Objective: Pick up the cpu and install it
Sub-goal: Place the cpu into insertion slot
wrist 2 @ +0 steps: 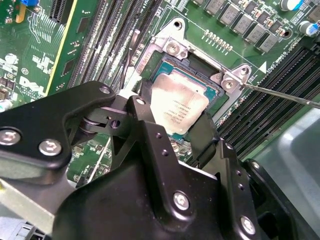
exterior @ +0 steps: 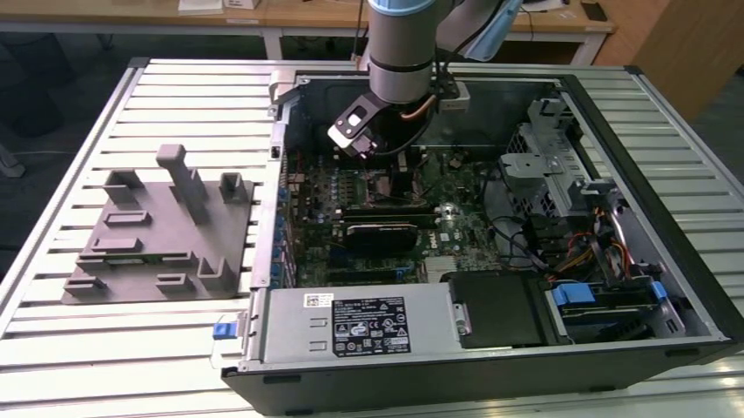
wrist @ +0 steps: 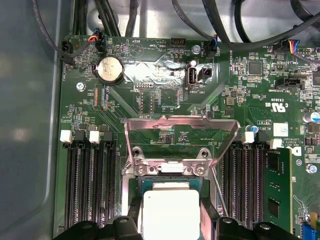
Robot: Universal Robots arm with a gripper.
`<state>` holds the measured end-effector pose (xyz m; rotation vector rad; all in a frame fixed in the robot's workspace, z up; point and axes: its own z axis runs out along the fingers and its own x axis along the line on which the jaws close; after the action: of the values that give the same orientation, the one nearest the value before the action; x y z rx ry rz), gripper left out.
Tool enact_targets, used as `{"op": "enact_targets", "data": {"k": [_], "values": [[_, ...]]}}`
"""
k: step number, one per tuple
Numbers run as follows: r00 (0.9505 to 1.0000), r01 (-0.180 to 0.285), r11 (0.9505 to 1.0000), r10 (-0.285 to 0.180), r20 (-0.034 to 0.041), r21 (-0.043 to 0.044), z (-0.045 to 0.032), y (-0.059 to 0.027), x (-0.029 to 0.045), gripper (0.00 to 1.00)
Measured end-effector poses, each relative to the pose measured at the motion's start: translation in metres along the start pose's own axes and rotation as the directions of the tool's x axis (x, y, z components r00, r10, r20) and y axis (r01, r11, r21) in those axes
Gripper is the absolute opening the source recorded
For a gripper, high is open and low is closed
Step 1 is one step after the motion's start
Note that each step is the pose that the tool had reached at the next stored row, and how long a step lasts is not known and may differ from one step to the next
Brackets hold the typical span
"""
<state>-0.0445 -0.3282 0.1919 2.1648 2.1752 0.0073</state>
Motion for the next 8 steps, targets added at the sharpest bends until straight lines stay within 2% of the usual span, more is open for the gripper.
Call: {"op": "enact_targets", "data": {"k": [8], "values": [[1.0000,0.000,1.0000,0.000,-0.0002,-0.0002,0.0001,0.0000,0.0001,0.54]]}}
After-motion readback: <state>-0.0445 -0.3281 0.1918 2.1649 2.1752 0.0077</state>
